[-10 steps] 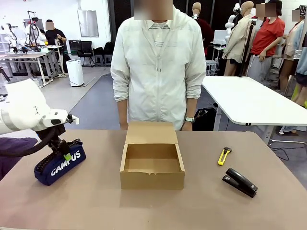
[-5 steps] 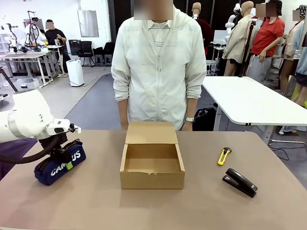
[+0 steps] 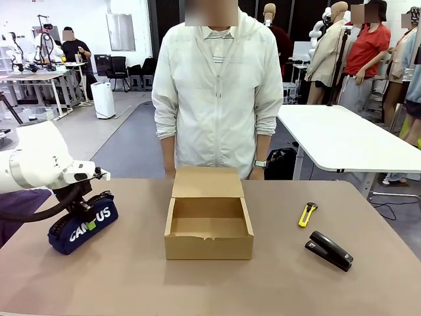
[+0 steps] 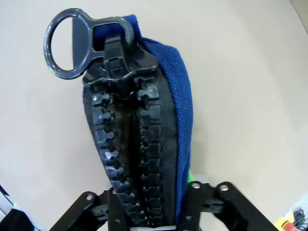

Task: Pack the items into the box.
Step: Pick up the item specified by the human and place it in the Mailer Box.

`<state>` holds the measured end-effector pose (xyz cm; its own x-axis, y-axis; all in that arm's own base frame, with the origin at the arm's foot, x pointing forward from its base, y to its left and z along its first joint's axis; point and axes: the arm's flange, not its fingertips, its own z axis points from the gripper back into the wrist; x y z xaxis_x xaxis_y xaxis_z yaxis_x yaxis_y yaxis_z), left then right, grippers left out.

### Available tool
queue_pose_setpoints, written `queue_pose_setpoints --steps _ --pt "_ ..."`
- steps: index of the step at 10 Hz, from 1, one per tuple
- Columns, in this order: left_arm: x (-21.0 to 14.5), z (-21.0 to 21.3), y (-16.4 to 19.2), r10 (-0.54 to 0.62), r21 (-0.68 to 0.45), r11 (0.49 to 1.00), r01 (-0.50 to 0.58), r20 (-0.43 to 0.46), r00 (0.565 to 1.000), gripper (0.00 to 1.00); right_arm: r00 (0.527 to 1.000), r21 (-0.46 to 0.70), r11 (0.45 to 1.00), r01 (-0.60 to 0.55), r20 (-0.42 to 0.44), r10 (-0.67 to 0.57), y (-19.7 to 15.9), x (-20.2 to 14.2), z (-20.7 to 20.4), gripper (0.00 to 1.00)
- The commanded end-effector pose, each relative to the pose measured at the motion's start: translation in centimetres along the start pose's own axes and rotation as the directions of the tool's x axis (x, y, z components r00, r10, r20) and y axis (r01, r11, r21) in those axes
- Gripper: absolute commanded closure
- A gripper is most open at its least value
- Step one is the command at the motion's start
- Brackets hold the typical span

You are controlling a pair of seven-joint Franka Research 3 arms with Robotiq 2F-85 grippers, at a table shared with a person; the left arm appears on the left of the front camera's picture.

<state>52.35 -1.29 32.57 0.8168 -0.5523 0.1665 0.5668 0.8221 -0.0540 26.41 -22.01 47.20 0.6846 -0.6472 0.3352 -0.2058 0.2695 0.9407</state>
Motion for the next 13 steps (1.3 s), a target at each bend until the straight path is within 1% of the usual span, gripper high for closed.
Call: queue_pose_setpoints --steps 1,3,4,5,6,7,8,9,10,11,12,13 --pt "-0.5 0.7 -0.5 0.01 0.037 0.999 -0.01 0.001 1.0 1.0 0.999 0.021 0.999 -0.029 0.019 0.028 0.1 0.4 -0.2 0.0" --pt "-0.4 1.6 -0.5 0.012 0.06 0.998 -0.013 0.011 1.0 1.0 0.999 0.021 0.999 -0.029 0.019 0.028 0.1 0.4 -0.2 0.0" --pt "-0.3 3.0 -0.5 0.008 0.072 0.997 -0.008 -0.001 1.0 1.0 0.999 0.021 0.999 -0.029 0.019 0.028 0.1 0.4 -0.2 0.0" --pt "-0.3 5.5 -0.6 -0.004 0.093 0.996 0.006 -0.026 1.0 1.0 0.999 0.021 0.999 -0.029 0.019 0.028 0.1 0.4 -0.2 0.0" --pt "-0.6 9.4 -1.0 -0.035 0.112 0.993 0.039 -0.042 0.999 1.0 0.999 0.021 0.999 -0.029 0.019 0.028 0.1 0.4 -0.2 0.0" --pt "-1.5 13.9 -1.8 -0.039 0.083 0.996 0.039 -0.002 0.999 1.0 0.999 0.021 0.999 -0.029 0.019 0.028 0.1 0.4 -0.2 0.0" --pt "-3.0 17.8 -2.9 -0.064 -0.021 0.998 0.064 0.021 0.998 1.0 0.999 0.021 0.999 -0.029 0.019 0.028 0.1 0.4 -0.2 0.0" --pt "-5.2 20.9 -4.0 -0.028 -0.007 1.0 0.029 0.078 0.997 1.0 0.999 0.021 0.999 -0.029 0.019 0.028 0.1 0.4 -0.2 0.0" --pt "-7.2 22.5 -5.1 -0.026 0.004 1.0 0.026 0.109 0.994 1.0 0.999 0.021 0.999 -0.029 0.019 0.028 0.1 0.4 -0.2 0.0" --pt "-8.9 23.2 -5.8 -0.01 -0.008 1.0 0.011 0.135 0.991 1.0 0.999 0.021 0.999 -0.029 0.019 0.028 0.1 0.4 -0.2 0.0" --pt "-5.3 22.1 -4.7 -0.034 0.012 0.999 0.034 0.067 0.997 1.0 0.999 0.021 0.999 -0.029 0.019 0.028 0.1 0.4 -0.2 0.0" --pt "-5.3 22.1 -4.7 -0.034 0.012 0.999 0.034 0.067 0.997 1.0 0.999 0.021 0.999 -0.029 0.019 0.028 0.1 0.4 -0.2 0.0"
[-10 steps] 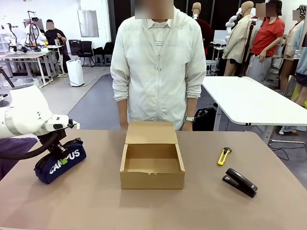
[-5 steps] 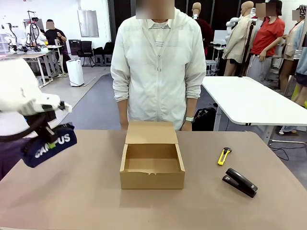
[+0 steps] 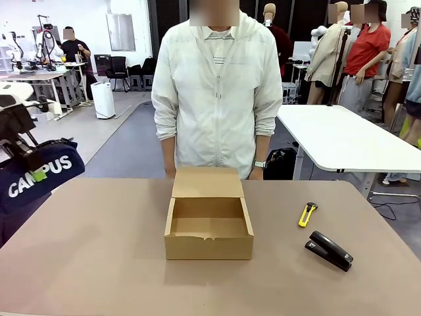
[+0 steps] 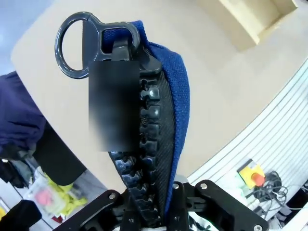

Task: Pack the items into the box.
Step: Pick up the item specified by the human and place it in the Mailer Box.

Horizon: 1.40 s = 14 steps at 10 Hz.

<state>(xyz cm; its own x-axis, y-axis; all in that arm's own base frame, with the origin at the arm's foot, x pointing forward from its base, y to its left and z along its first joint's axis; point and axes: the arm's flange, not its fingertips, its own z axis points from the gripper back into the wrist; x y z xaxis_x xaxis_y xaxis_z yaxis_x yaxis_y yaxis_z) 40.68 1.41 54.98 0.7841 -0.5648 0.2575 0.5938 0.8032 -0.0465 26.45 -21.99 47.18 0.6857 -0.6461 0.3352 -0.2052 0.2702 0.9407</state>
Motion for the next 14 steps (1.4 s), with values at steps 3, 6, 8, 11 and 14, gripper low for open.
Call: queue_pose_setpoints --steps 3,6,8,11,14 --pt "0.8 -1.4 0.3 -0.007 -0.003 1.0 0.007 -0.014 1.0 1.0 0.999 0.022 0.999 -0.029 0.021 0.028 0.1 0.4 -0.1 0.0" --pt "9.1 -4.2 -8.8 -0.057 0.1 0.992 0.071 -0.139 0.989 1.0 0.999 0.022 0.999 -0.029 0.021 0.028 0.1 0.4 -0.1 0.0" --pt "15.9 -4.7 -15.3 -0.312 0.126 0.933 0.338 -0.191 0.931 1.0 0.999 0.022 0.999 -0.029 0.021 0.028 0.1 0.4 -0.1 0.0" --pt "23.6 -6.9 -23.5 -0.565 0.105 0.804 0.585 -0.17 0.807 1.0 0.999 0.022 0.999 -0.029 0.021 0.028 0.1 0.4 -0.1 0.0" --pt "26.4 -11.7 -28.0 -0.637 0.048 0.758 0.65 -0.16 0.754 1.0 0.999 0.022 0.999 -0.029 0.021 0.028 0.1 0.4 -0.1 0.0"
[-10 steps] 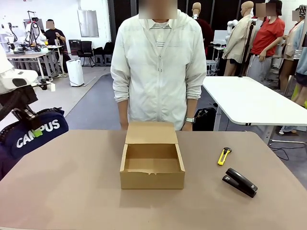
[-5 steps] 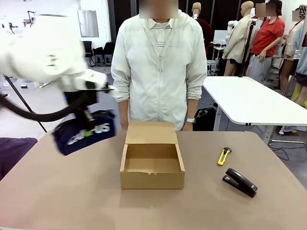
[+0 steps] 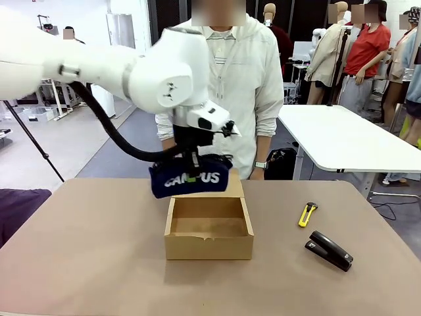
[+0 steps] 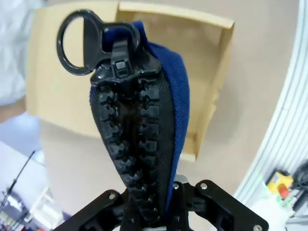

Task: Pack the items into the box.
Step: Pick up the item specified by the human and place it in the Mailer Box.

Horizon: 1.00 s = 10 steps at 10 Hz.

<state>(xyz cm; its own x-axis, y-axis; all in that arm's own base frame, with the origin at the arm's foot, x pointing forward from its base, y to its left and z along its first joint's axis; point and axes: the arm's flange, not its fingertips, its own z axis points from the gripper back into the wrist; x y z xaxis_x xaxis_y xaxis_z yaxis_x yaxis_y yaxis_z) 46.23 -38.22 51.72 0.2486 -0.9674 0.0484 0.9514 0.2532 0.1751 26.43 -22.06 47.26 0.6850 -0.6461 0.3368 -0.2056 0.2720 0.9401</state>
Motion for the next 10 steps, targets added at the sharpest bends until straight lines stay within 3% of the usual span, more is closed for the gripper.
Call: queue_pose_setpoints --steps 1,5,10 --pt "0.9 -1.1 -0.2 -0.008 0.008 1.0 0.008 0.096 0.995 1.0 0.999 0.023 0.999 -0.027 0.02 0.026 0.1 0.4 -0.2 0.0" --pt "2.3 -7.9 -2.5 -0.114 -0.035 0.992 0.121 0.158 0.981 1.0 0.999 0.023 0.999 -0.027 0.02 0.026 0.1 0.4 -0.2 0.0" --pt "2.6 -13.5 -3.5 -0.113 -0.09 0.987 0.133 0.194 0.974 1.0 0.999 0.023 0.999 -0.027 0.02 0.026 0.1 0.4 -0.2 0.0"
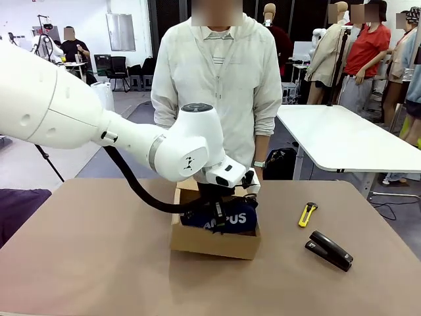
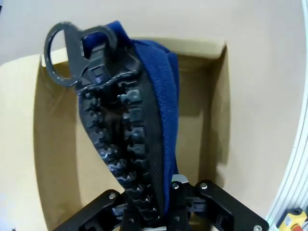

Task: Pack the items into the box.
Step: Pick up the item specified by the human and place it in the Mailer Box.

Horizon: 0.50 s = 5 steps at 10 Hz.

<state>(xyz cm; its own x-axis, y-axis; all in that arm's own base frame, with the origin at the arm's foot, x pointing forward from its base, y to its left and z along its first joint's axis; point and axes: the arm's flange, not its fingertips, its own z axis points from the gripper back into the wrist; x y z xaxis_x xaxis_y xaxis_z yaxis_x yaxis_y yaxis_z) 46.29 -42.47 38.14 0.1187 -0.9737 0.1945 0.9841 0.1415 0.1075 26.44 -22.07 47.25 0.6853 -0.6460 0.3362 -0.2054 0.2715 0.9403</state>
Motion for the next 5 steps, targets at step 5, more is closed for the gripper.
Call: queue_pose_setpoints --steps 5 --pt "-1.24 -1.16 0.01 0.018 -0.066 0.998 -0.015 0.04 0.999 1.0 0.999 0.022 0.999 -0.028 0.02 0.027 0.1 0.35 -0.21 0.0"
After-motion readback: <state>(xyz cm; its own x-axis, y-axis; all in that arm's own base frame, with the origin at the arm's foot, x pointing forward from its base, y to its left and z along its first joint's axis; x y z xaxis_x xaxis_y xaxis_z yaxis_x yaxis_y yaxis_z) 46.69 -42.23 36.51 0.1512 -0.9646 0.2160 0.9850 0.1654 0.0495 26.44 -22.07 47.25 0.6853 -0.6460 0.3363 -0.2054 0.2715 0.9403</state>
